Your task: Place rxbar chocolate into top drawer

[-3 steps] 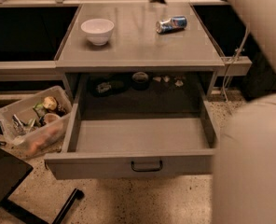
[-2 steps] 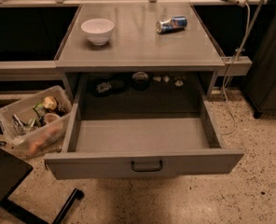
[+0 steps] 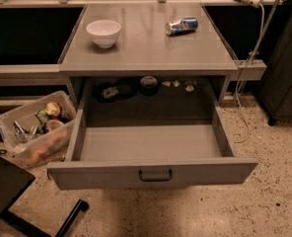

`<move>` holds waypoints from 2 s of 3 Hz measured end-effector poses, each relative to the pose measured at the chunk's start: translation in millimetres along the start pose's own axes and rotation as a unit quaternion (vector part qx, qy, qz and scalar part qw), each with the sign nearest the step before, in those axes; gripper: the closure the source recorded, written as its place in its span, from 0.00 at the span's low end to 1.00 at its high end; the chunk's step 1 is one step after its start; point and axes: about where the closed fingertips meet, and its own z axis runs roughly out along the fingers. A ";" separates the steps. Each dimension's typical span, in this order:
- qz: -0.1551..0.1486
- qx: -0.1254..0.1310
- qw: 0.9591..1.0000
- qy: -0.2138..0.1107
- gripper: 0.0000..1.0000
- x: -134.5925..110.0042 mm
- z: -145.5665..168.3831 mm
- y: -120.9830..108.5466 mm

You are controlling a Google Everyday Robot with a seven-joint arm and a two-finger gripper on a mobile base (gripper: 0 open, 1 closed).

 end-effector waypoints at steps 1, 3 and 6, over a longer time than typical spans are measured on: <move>0.001 0.001 1.000 0.000 1.00 -1.2 -0.8 -0.8; 0.025 0.008 0.999 -0.027 1.00 -24.3 -18.9 22.6; 0.127 -0.007 0.991 -0.027 1.00 -47.4 -38.4 176.5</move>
Offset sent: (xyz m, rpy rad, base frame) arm -0.0020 0.0109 -0.0139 0.0323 0.0118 0.0313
